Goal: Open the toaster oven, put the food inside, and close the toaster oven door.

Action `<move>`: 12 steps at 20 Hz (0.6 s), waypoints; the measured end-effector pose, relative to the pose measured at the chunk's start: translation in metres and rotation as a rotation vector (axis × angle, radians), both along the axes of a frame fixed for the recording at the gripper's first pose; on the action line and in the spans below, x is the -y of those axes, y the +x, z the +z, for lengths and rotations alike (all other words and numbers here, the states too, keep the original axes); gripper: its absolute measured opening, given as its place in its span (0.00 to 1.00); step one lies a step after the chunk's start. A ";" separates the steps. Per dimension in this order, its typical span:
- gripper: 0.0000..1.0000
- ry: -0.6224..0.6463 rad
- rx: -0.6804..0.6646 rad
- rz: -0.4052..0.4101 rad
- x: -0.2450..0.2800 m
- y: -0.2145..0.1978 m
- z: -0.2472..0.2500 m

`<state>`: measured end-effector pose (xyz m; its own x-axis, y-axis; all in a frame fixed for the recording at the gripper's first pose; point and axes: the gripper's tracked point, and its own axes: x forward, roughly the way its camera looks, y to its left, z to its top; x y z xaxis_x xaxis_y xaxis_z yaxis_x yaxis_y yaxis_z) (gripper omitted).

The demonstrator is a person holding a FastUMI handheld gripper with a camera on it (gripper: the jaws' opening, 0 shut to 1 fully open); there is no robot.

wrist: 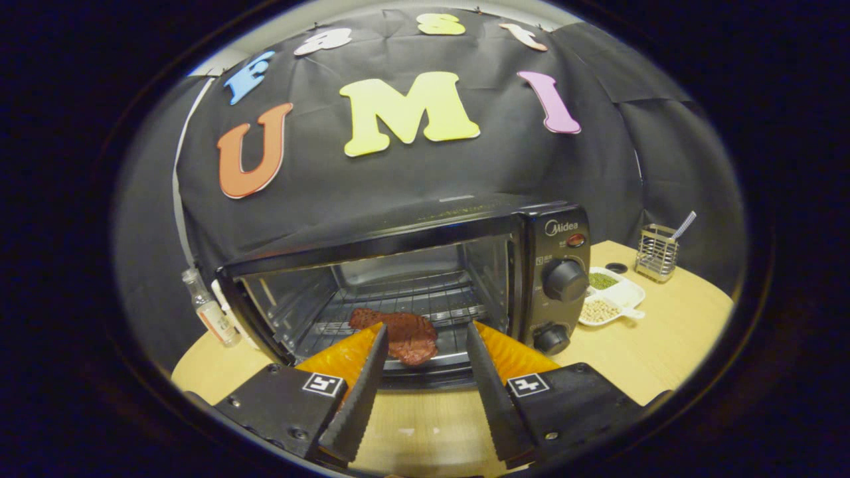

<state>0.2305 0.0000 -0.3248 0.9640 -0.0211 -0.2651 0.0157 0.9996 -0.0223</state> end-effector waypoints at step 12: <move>0.96 -0.068 -0.105 0.061 -0.024 -0.109 -0.041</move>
<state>0.1215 0.0239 -0.3654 0.9310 0.0154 -0.3647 -0.0512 0.9947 -0.0888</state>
